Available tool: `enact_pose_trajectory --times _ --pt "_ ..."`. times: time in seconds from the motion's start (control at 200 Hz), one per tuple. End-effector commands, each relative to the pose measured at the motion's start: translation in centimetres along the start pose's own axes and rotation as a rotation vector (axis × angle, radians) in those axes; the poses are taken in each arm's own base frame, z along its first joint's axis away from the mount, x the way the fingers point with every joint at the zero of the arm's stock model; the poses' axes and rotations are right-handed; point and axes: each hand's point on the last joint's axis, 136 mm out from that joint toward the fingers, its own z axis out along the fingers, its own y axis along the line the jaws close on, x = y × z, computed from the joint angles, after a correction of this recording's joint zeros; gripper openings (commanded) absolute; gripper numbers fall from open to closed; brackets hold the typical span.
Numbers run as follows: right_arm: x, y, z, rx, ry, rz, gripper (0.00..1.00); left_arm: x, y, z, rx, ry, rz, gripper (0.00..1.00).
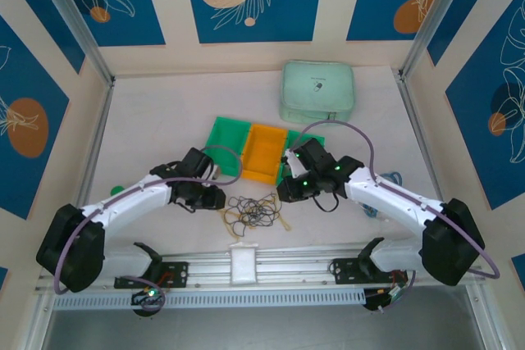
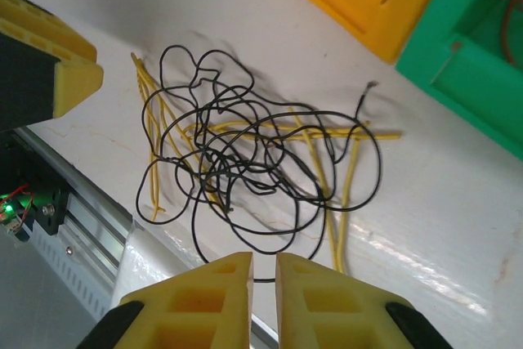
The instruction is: Untangle the cables
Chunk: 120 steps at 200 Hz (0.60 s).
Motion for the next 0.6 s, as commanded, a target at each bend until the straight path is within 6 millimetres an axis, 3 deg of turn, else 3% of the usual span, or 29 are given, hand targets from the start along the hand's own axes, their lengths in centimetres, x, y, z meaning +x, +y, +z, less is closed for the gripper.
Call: enact_pose_trajectory --times 0.0,0.14,0.23,0.43,0.595 --pt "-0.7 2.8 0.6 -0.048 0.002 -0.009 0.18 -1.0 -0.3 -0.3 0.015 -0.040 -0.011 0.35" --pt "-0.4 4.9 2.5 -0.039 0.050 -0.009 0.23 -2.3 -0.3 -2.0 0.018 -0.158 -0.016 0.35" --pt "0.1 5.7 3.7 -0.005 0.102 0.004 0.24 -2.9 -0.3 -3.5 0.024 -0.235 -0.019 0.41" --pt "1.3 5.9 6.3 0.136 0.181 0.046 0.27 -3.3 0.2 -5.8 0.029 -0.332 -0.027 0.48" --pt "1.8 6.7 7.8 0.132 0.205 0.076 0.31 -3.4 0.2 -6.6 0.043 -0.354 -0.028 0.49"
